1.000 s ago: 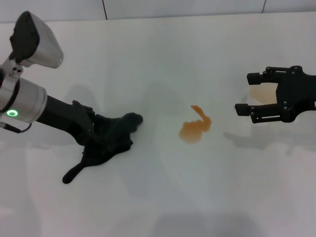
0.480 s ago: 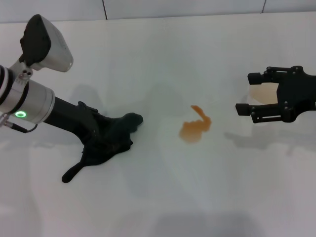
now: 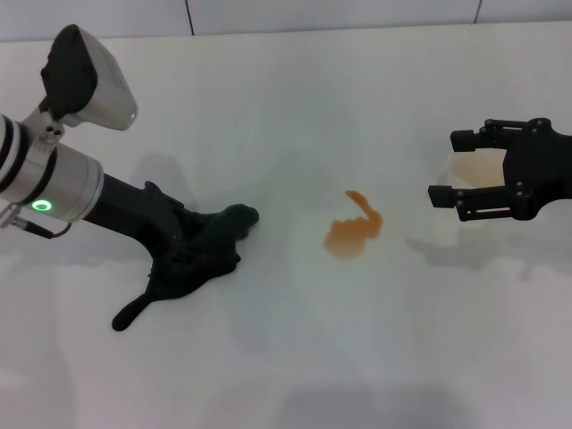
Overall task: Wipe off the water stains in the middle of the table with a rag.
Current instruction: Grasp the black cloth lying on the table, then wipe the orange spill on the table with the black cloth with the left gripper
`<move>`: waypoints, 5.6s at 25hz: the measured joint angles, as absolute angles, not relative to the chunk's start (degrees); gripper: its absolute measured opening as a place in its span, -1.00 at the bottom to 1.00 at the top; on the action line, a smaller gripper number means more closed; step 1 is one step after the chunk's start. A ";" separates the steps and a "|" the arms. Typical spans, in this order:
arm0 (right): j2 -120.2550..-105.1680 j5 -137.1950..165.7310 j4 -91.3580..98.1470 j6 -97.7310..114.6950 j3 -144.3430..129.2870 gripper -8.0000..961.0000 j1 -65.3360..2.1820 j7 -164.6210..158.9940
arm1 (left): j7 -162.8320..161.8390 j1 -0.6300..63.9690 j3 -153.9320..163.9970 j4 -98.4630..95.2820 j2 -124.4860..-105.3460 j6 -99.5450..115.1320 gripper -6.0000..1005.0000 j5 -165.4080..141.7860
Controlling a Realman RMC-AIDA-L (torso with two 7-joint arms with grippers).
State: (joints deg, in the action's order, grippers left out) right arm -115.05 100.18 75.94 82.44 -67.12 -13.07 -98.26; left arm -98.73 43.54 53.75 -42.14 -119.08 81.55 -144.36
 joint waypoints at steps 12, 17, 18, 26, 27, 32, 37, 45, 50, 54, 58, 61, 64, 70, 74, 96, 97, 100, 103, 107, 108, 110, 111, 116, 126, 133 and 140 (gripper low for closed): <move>-115.05 99.57 75.94 82.44 -66.97 0.73 -12.92 -98.26 | -99.30 43.60 54.26 -42.21 -119.06 79.74 -0.24 -142.58; -115.05 99.53 75.93 82.45 -66.97 0.73 -12.91 -98.26 | -99.37 43.60 54.61 -42.11 -119.06 79.36 -0.52 -142.50; -115.05 99.51 75.93 82.46 -66.97 0.73 -12.91 -98.26 | -99.38 43.59 54.61 -42.09 -119.07 79.31 -0.58 -142.49; -115.05 99.05 76.04 82.79 -66.97 0.73 -12.91 -98.26 | -99.26 43.34 54.68 -41.95 -119.20 78.62 -0.66 -142.46; -115.05 98.94 76.04 82.83 -66.97 0.73 -12.89 -98.26 | -99.15 43.30 54.72 -41.93 -119.22 78.44 -0.67 -142.46; -115.05 98.85 76.03 82.85 -67.15 0.73 -12.77 -98.26 | -99.01 43.26 55.07 -41.92 -119.27 77.42 -0.73 -142.46; -115.05 98.85 76.03 82.88 -67.28 0.72 -12.74 -98.26 | -98.69 43.08 57.61 -41.92 -119.27 77.02 -0.78 -141.11; -115.05 98.76 76.03 82.78 -67.34 0.72 -12.65 -97.77 | -94.53 43.99 58.33 -39.76 -119.23 73.41 -0.84 -133.92; -115.05 97.93 76.07 82.56 -67.48 0.72 -12.65 -97.74 | -90.84 46.74 58.36 -35.90 -119.24 69.75 -0.85 -128.42; -115.05 97.87 76.10 82.50 -67.50 0.72 -12.65 -97.69 | -88.25 49.10 58.40 -32.54 -119.29 66.89 -0.84 -124.66; -115.05 97.84 75.93 82.69 -67.33 0.72 -12.66 -97.59 | -86.06 51.26 58.55 -29.12 -119.44 65.29 -0.84 -121.92; -115.05 97.82 75.92 82.88 -67.22 0.72 -12.66 -97.56 | -84.82 52.87 59.81 -25.98 -119.58 63.07 -0.84 -119.65; -115.05 97.82 76.00 82.91 -67.19 0.72 -12.66 -97.43 | -84.05 53.39 64.90 -24.33 -119.65 60.82 -0.84 -114.65; -115.05 97.82 76.21 83.09 -67.18 0.72 -12.66 -96.93 | -83.62 52.25 75.40 -23.84 -119.71 57.90 -0.85 -103.85; -115.05 97.82 76.27 83.46 -67.01 0.72 -12.66 -96.76 | -83.62 51.56 77.63 -23.12 -119.81 57.72 -0.85 -101.51; -115.05 97.38 76.08 83.90 -67.50 0.72 -11.95 -96.07 | -83.73 50.98 93.61 -21.95 -120.15 57.56 -0.84 -92.73; -115.05 97.38 76.13 83.92 -67.50 0.72 -11.97 -96.06 | -83.68 50.98 94.22 -22.04 -120.17 57.63 -0.84 -92.26; -115.05 97.38 76.21 83.93 -67.50 0.72 -12.02 -96.06 | -83.65 50.98 94.93 -22.64 -120.18 57.92 -0.84 -91.94; -115.05 97.38 76.26 83.92 -67.50 0.72 -12.08 -96.06 | -83.65 50.98 94.98 -23.62 -120.10 58.10 -0.84 -91.92; -115.05 97.36 76.29 83.87 -67.48 0.71 -12.12 -96.06 | -83.44 51.11 94.96 -24.09 -119.86 56.74 -0.84 -92.01; -115.05 97.34 76.29 83.87 -67.43 0.71 -12.12 -96.06 | -83.38 51.24 94.90 -24.09 -119.76 56.23 -0.84 -92.13; -115.05 97.33 76.30 83.87 -67.34 0.71 -12.12 -96.06 | -83.38 51.51 94.72 -24.08 -119.53 55.35 -0.84 -92.37; -115.05 97.32 76.29 83.87 -67.28 0.71 -12.12 -96.06 | -83.37 51.61 94.60 -24.08 -119.43 54.81 -0.84 -92.46; -115.08 97.22 76.29 83.88 -67.16 0.71 -12.08 -96.06 | -83.00 51.71 94.31 -24.09 -119.07 50.16 -0.84 -92.55; -115.14 97.20 76.37 83.87 -66.98 0.71 -12.06 -96.06 | -80.95 52.64 94.30 -24.07 -119.05 41.91 -0.84 -92.72; -115.14 97.20 76.42 83.79 -66.87 0.71 -12.09 -96.06 | -79.26 53.54 94.43 -24.04 -119.41 39.54 -0.85 -92.72; -115.14 97.20 76.47 83.68 -66.87 0.71 -12.02 -96.06 | -78.24 54.04 94.85 -24.06 -119.97 39.48 -0.84 -92.15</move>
State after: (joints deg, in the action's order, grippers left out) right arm -115.14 97.20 76.47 83.68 -66.87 -12.02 -96.06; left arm -78.24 54.04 94.85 -24.06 -119.97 39.47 -92.15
